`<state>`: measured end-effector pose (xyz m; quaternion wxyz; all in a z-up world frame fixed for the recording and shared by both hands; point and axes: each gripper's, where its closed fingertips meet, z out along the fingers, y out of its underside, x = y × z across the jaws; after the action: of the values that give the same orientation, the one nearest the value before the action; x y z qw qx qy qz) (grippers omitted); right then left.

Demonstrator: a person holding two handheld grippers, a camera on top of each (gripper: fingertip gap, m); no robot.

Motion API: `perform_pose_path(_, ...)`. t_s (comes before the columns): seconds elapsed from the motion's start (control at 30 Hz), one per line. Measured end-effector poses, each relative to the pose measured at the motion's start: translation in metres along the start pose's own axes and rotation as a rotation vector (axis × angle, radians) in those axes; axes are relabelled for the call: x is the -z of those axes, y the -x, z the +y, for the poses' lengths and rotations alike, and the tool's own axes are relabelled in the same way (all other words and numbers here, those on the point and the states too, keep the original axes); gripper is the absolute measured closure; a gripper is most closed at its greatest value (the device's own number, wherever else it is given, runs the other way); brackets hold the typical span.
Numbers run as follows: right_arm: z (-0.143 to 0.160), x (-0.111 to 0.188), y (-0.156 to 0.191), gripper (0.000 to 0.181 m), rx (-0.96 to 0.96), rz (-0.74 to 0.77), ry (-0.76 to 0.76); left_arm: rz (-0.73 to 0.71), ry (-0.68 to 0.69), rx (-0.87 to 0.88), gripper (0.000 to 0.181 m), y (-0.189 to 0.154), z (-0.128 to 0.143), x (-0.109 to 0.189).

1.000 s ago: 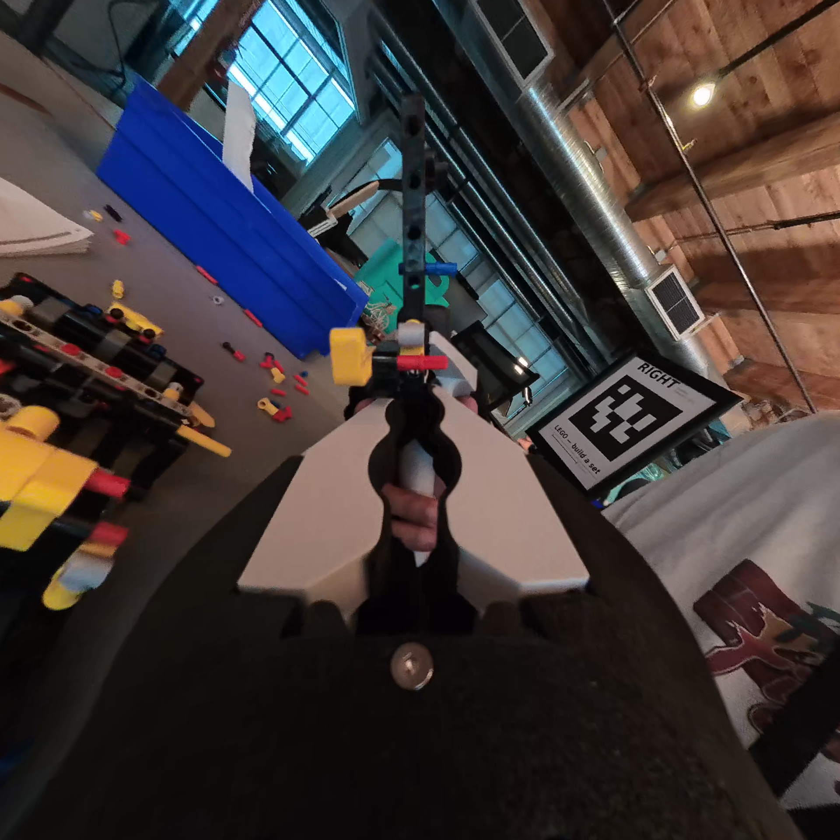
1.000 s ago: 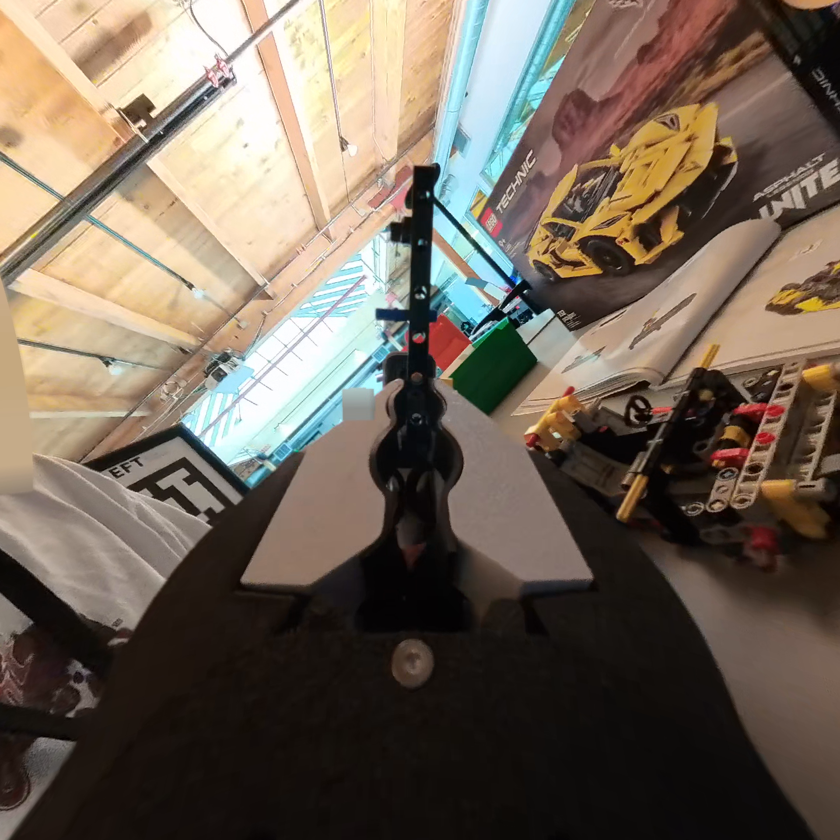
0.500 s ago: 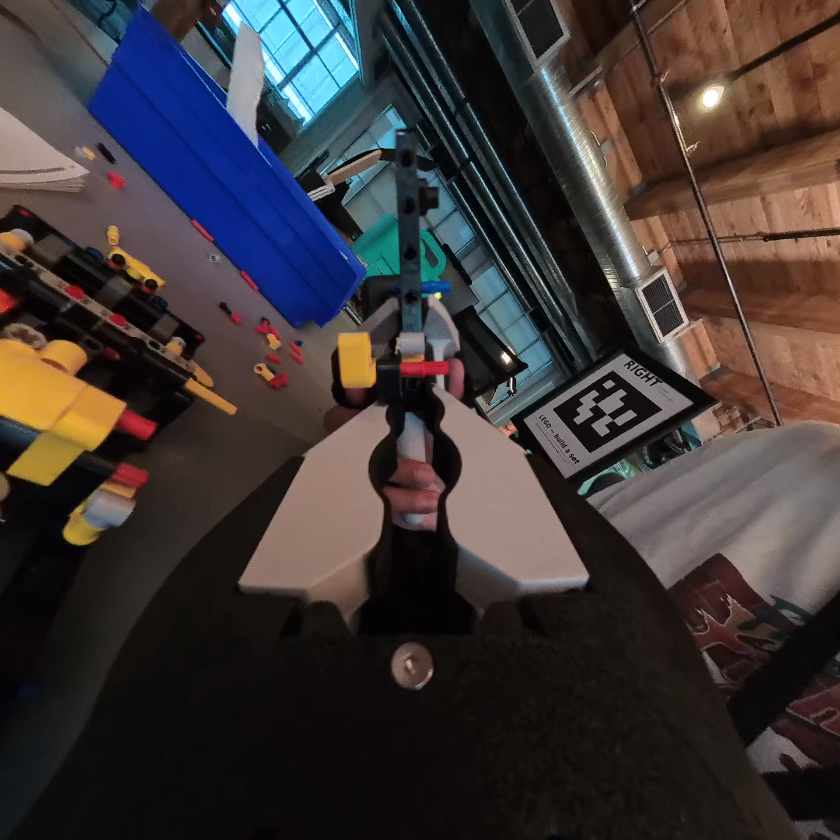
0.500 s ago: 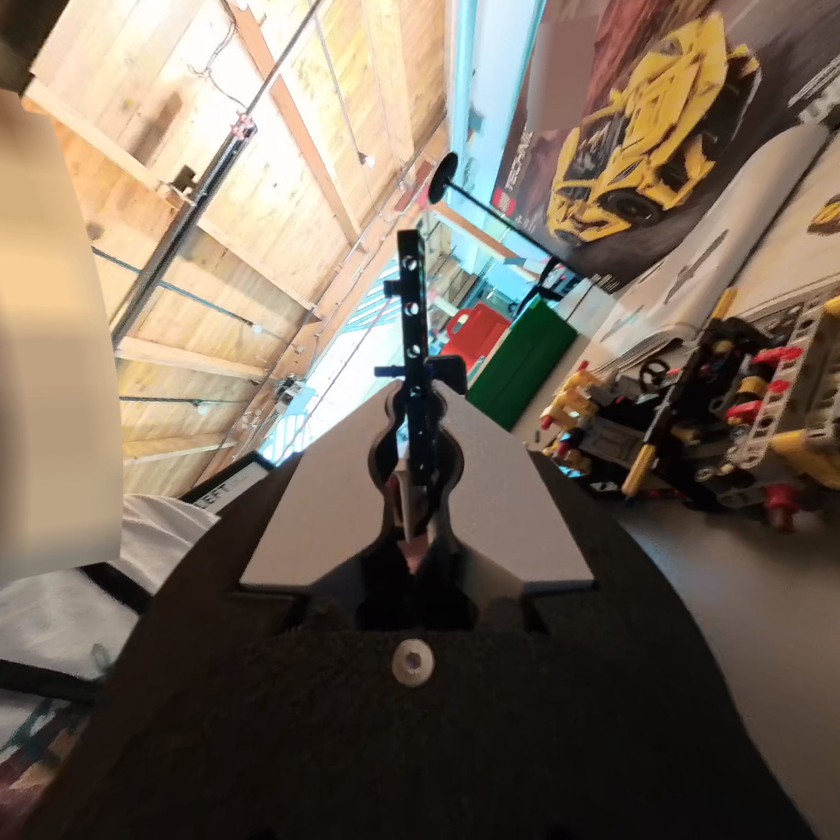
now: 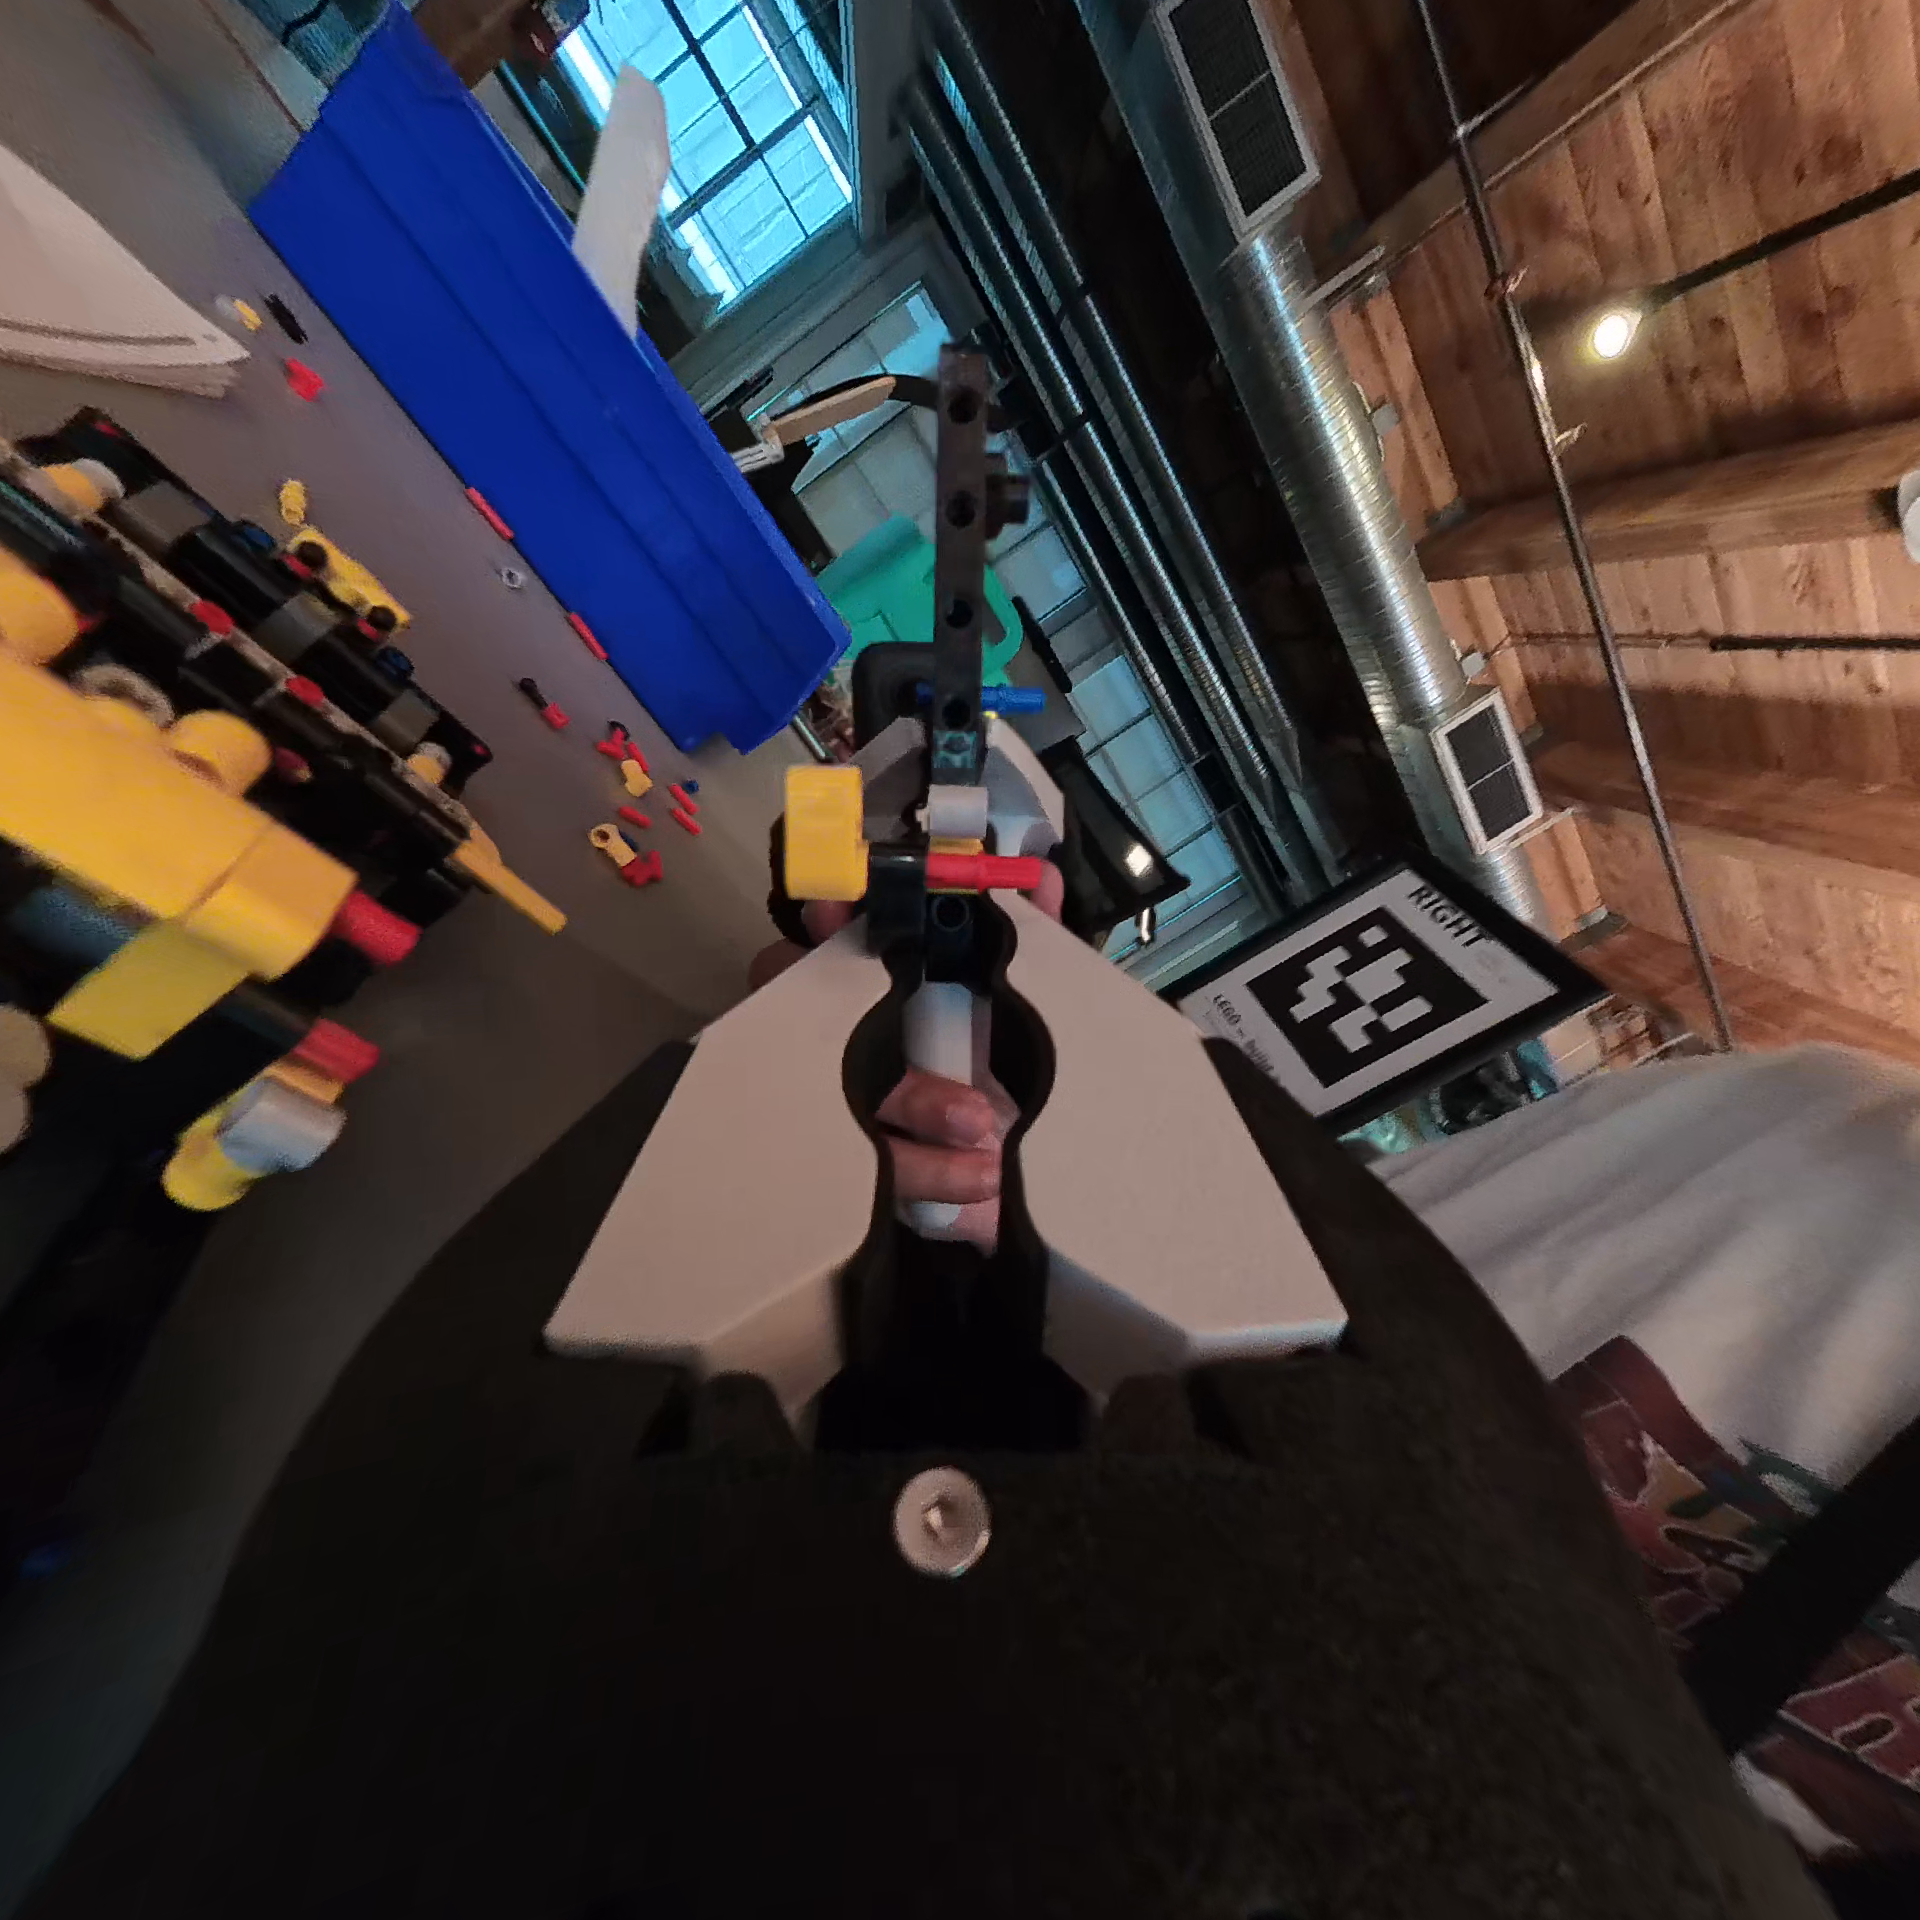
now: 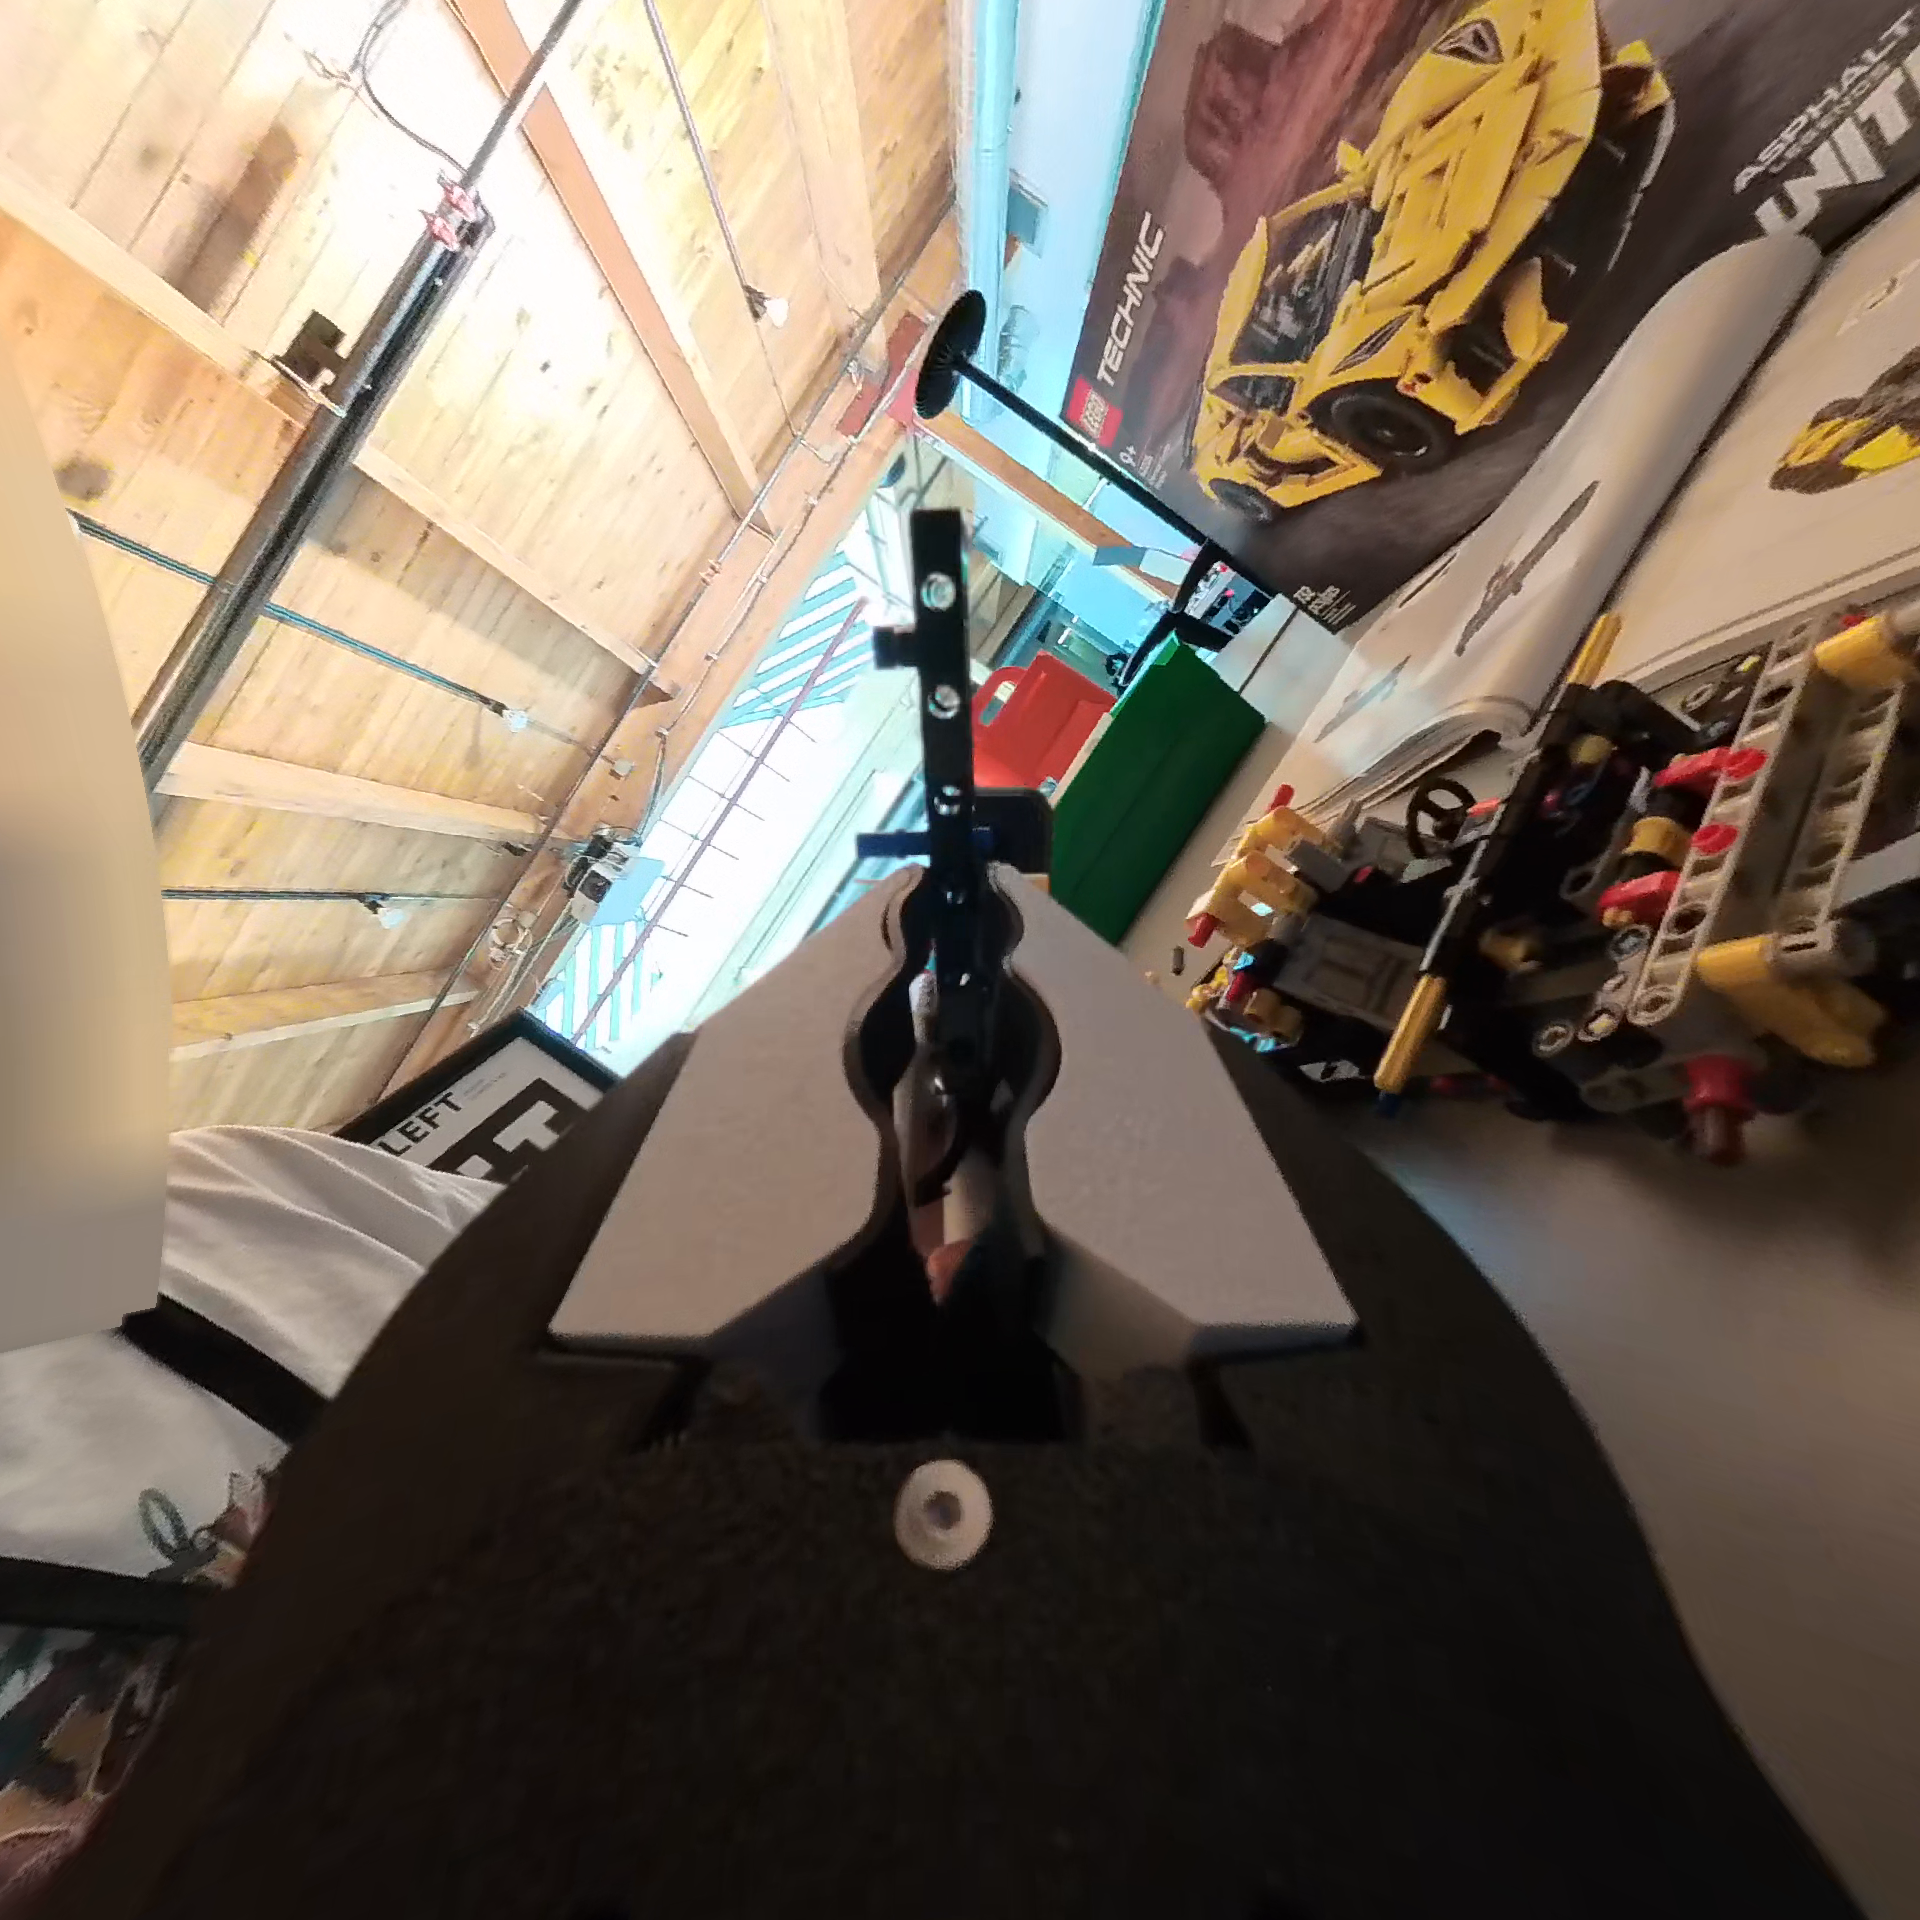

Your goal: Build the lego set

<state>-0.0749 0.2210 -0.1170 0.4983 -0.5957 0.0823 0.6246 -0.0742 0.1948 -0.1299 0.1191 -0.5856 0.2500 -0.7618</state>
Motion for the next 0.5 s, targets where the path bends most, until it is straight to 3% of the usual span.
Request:
perform_pose_path(0.17,-0.004,-0.001,-0.006,0.175,-0.037,0.007,-0.039,-0.030,-0.049,-0.033,0.174,0.004,-0.002,-0.001)
perform_pose_path(0.3,-0.005,0.008,-0.003,0.167,0.232,0.118,0.042,0.010,-0.053,-0.004,0.174,-0.002,-0.004,0.000)
perform_pose_path(0.4,0.006,0.031,-0.002,0.156,0.536,0.273,0.304,-0.024,-0.070,-0.027,0.174,0.001,-0.009,0.009)
perform_pose_path(0.5,0.054,0.062,-0.008,0.163,0.673,0.368,0.749,-0.120,-0.059,-0.113,0.174,0.010,-0.012,0.015)
